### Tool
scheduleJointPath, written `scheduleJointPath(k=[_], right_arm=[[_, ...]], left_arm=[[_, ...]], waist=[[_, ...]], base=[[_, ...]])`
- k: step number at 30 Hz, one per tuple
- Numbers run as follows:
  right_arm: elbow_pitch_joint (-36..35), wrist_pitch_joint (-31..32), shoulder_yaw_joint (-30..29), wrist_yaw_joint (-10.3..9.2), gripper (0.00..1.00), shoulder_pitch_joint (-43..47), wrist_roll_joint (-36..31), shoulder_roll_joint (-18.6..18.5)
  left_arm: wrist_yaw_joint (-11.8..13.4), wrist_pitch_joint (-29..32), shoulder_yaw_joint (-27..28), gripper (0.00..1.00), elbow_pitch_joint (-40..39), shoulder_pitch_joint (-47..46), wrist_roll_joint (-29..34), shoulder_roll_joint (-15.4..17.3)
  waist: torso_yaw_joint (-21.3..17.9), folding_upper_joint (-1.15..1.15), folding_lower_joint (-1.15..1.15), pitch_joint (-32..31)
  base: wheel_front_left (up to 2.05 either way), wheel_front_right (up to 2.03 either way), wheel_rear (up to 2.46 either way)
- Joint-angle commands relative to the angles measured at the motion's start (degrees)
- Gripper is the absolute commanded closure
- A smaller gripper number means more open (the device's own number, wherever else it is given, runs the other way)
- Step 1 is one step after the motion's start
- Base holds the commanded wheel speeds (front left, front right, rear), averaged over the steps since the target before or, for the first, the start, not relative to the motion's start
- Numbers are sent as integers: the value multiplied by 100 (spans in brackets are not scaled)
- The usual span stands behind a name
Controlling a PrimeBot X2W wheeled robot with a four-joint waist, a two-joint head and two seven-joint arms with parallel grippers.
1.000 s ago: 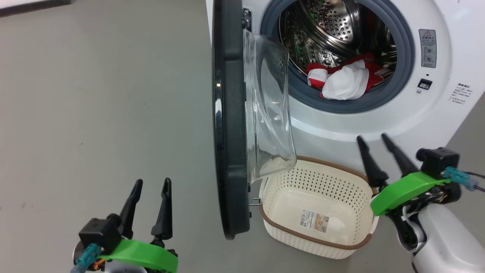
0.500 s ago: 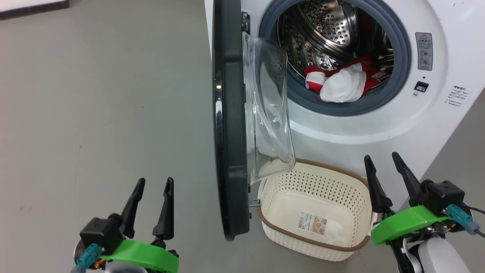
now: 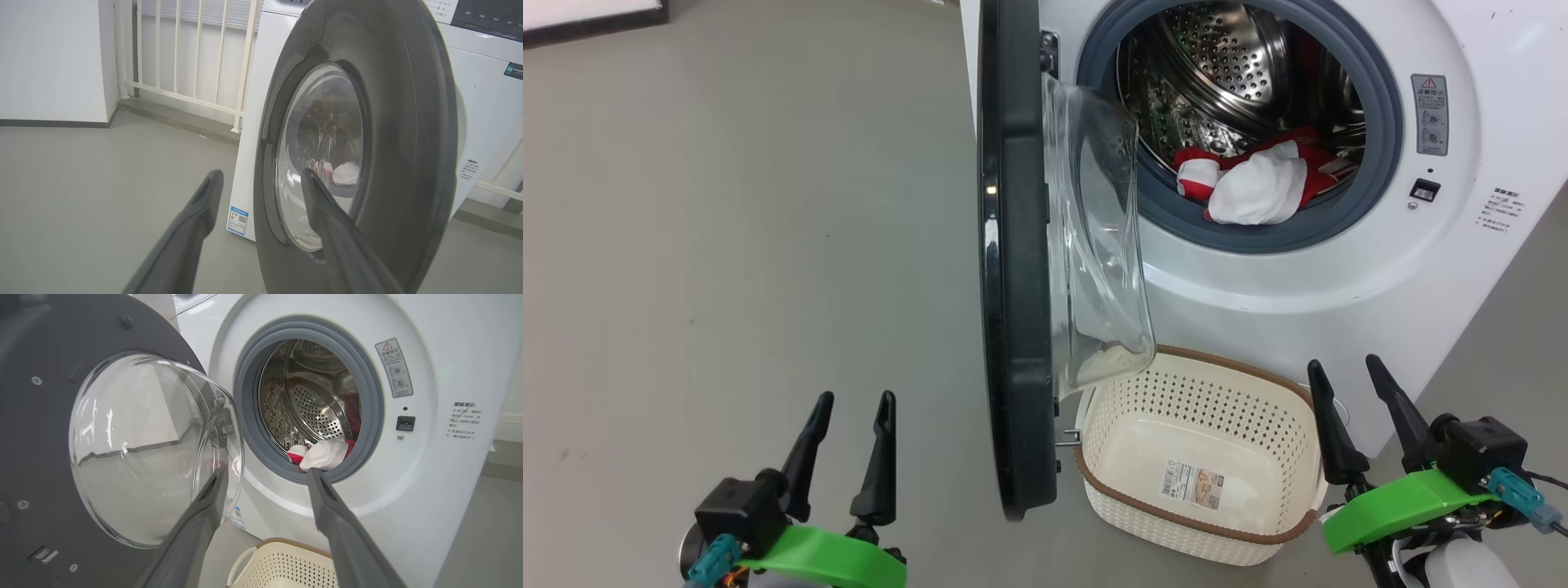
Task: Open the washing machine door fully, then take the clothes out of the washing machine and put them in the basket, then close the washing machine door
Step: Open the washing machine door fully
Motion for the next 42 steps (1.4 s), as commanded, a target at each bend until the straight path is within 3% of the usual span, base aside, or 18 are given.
scheduleJointPath(k=[1, 29, 30, 31, 42], right_arm=[[-150, -37, 164, 28, 0, -19, 109, -15], [-56, -37, 407, 28, 0, 16, 241, -14], [-54, -37, 408, 28, 0, 16, 241, -14], [-51, -37, 408, 28, 0, 15, 239, -14], [-3, -37, 465, 28, 0, -28, 228, -14]], left_arm=[[-5, -45, 202, 0, -155, -74, 37, 66], [0, -45, 188, 0, -89, -97, 36, 66], [-12, -45, 178, 73, -91, -108, 25, 66], [-22, -45, 169, 100, -99, -121, 15, 66], [-179, -45, 251, 100, -1057, -828, -170, 66]], waist=[[-6, 0, 0, -8], [-21, 0, 0, -24], [-20, 0, 0, -23], [-19, 0, 0, -22], [0, 0, 0, 8]], base=[[0, 0, 0], [0, 0, 0], [0, 0, 0], [0, 0, 0], [0, 0, 0]])
